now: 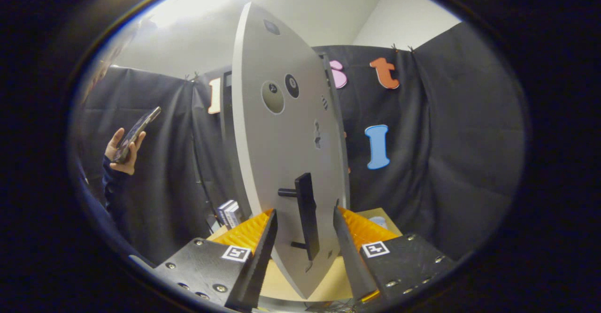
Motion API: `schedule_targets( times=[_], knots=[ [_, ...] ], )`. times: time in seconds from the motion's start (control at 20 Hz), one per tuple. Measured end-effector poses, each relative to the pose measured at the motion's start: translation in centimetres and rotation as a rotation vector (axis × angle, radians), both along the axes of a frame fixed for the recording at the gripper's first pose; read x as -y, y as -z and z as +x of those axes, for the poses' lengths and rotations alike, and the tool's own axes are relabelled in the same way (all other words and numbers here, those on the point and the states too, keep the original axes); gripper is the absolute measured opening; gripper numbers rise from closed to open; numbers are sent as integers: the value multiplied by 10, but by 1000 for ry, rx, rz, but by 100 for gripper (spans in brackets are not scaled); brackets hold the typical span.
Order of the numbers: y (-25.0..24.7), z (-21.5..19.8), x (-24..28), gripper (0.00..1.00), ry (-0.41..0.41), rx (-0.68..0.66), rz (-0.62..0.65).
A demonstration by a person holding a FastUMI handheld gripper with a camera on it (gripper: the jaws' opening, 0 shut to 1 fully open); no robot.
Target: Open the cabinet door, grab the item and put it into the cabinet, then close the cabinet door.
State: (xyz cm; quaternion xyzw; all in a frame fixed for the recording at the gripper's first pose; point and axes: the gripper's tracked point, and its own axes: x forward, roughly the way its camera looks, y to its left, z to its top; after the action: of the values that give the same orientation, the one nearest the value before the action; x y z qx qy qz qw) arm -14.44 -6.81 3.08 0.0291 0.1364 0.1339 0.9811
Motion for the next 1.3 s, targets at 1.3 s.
schedule_targets(
  times=[1.3],
  knots=[
    [59, 100, -157, 88, -333, -52, 25]
  ],
)
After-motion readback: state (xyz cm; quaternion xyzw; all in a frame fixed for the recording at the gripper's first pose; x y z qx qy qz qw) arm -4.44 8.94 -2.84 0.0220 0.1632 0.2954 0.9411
